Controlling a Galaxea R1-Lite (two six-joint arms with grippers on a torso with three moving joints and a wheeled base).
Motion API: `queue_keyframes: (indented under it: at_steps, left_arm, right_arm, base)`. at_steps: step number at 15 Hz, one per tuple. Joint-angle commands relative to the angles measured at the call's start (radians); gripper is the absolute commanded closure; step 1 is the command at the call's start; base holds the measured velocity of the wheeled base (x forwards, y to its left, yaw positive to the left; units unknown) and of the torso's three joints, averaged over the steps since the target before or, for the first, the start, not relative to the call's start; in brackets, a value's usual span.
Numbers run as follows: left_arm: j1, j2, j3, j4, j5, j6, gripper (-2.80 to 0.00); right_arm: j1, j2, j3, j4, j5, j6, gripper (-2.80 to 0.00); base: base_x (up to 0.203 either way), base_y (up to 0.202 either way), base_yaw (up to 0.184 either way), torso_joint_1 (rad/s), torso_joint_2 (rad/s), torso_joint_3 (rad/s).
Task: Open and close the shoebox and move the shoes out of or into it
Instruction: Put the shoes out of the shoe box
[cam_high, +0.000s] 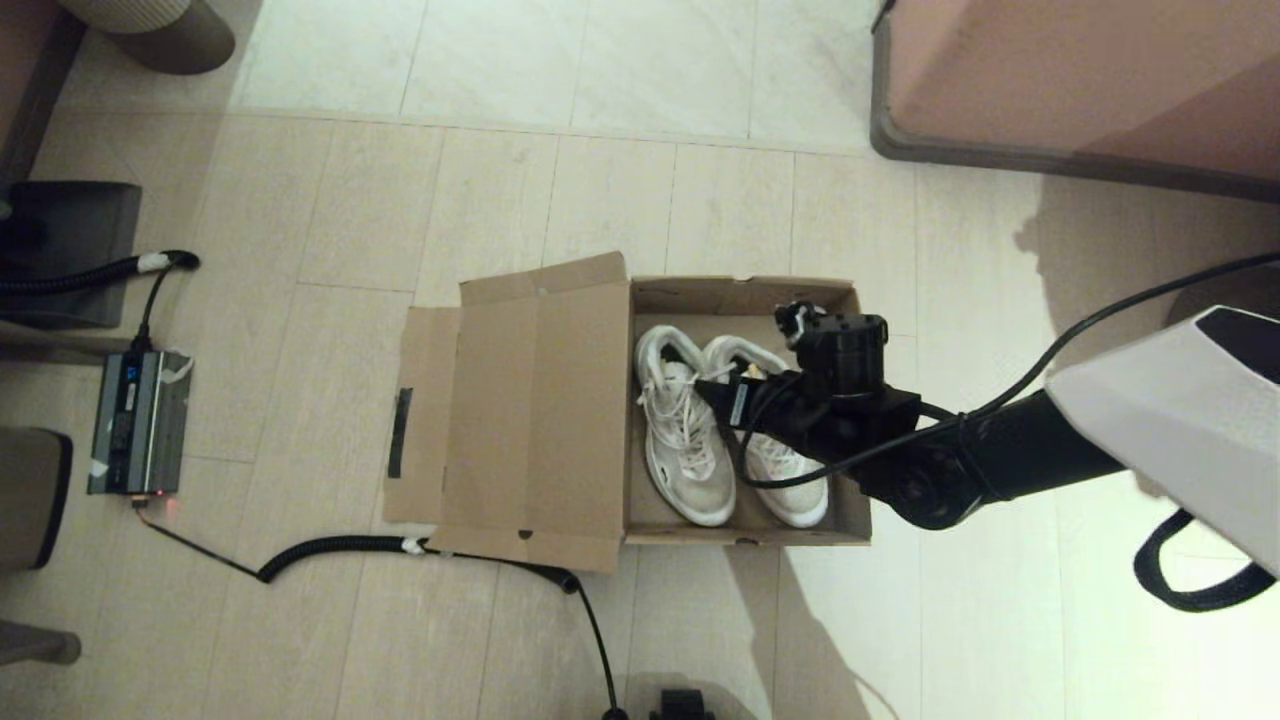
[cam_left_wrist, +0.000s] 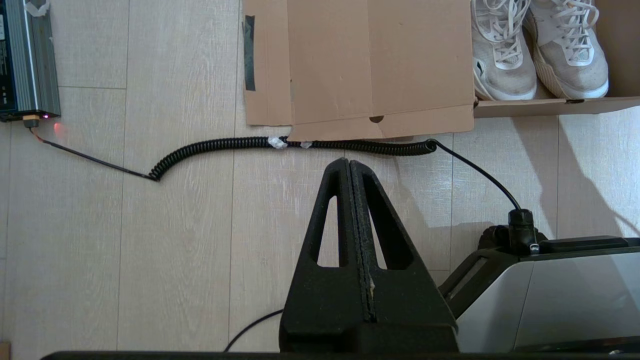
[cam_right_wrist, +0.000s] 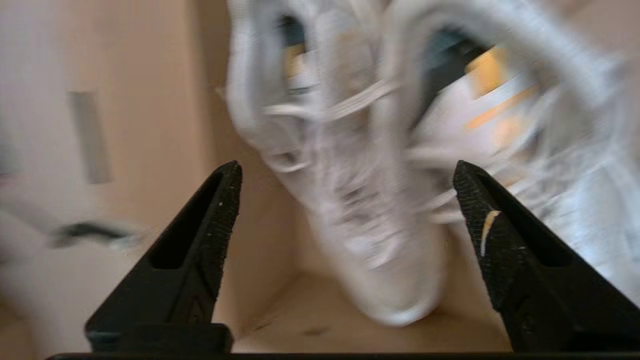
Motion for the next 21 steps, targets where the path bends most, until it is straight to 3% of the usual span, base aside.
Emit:
queue_keyframes:
  at_steps: [1,7,21]
  left_arm:
    - [0.000,0.000,0.008,0.000,0.000,0.000,0.00]
    - [0.000,0.000,0.008,0.000,0.000,0.000,0.00]
    - [0.000,0.000,0.008,0.000,0.000,0.000,0.00]
  right_arm:
    - [0.003,0.039,-0.027,-0.004,-0.021,-0.046,-2.80]
    - [0.003,0.107,-0.118,-0.005,-0.075,-0.098,-2.80]
    - [0.023,0.408,-0.560,0.005,-0.279,-0.168,-2.80]
  base:
    - [0.000,0.000,0.000,0.000,0.00,0.000]
    - [0.000,0.000,0.000,0.000,0.00,0.000]
    - [0.000,0.000,0.000,0.000,0.00,0.000]
